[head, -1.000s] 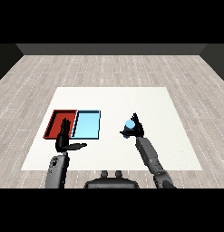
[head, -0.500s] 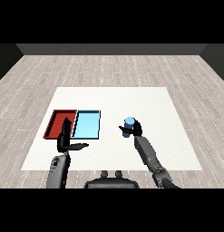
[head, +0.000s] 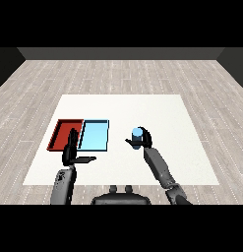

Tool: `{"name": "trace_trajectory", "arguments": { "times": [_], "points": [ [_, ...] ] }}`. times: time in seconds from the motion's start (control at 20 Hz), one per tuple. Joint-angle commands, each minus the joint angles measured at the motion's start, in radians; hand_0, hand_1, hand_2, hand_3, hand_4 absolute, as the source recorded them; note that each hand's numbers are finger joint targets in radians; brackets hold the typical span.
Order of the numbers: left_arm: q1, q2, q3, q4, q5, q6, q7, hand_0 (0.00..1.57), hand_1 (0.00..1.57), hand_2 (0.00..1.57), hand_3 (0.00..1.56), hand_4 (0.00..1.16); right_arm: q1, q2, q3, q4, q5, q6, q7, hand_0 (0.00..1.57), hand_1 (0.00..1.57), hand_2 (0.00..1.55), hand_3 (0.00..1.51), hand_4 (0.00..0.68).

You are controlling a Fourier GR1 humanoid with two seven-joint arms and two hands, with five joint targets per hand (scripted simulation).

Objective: Pick the blue can and put it in the blue box

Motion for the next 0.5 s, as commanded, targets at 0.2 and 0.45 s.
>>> {"name": "trace_trajectory", "arguments": {
  "times": [0.2,0.45],
  "points": [
    [-0.078,-0.011,-0.019,0.072,-0.012,0.006,0.031,0.0,0.0,0.0,0.0,0.0,0.046,0.0,0.074,-0.236,0.049,-0.079,0.079,1.45,1.45,1.48,1.35,0.516],
    [-0.052,-0.04,-0.092,0.074,-0.013,0.009,0.0,0.0,0.0,0.0,0.0,0.0,-0.045,-0.004,0.071,-0.253,0.039,-0.046,0.126,1.45,1.45,1.47,1.38,0.532]
  ]
}}
